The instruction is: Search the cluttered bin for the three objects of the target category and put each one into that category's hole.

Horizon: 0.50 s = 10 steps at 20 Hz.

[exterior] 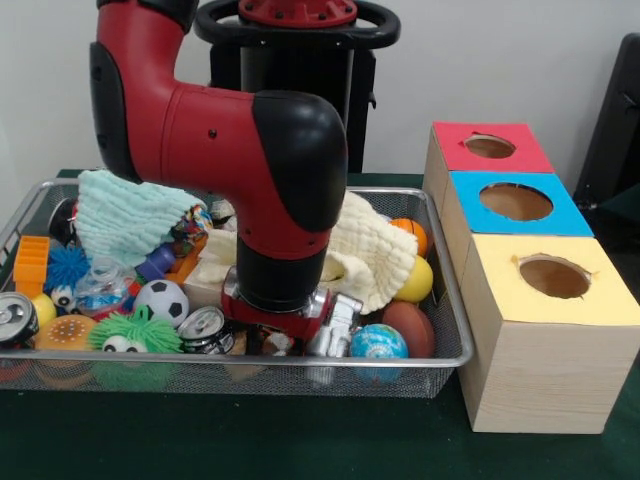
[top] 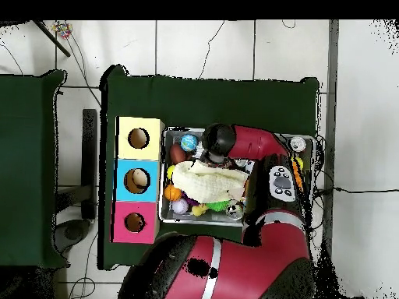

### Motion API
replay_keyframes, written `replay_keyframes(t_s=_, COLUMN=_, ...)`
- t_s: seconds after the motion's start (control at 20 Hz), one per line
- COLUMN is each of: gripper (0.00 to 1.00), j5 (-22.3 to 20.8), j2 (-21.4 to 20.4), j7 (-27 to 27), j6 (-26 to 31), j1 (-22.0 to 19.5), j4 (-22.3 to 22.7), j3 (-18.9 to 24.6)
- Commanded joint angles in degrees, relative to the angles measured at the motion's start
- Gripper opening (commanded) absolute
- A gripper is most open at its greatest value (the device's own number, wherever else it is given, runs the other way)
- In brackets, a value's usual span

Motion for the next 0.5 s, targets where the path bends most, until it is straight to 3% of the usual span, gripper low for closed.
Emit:
replay_keyframes(t_s=0.05, gripper=0.00, j5=2.04, j2=5.30, j7=2.53, j6=15.18, j1=-0.89, j4=-3.17, j3=2.79)
replay_keyframes(t_s=0.5, gripper=0.00, j5=1.12, j2=7.12, j7=1.39, j6=15.83, j1=-1.44, j4=-7.31, j3=3.73)
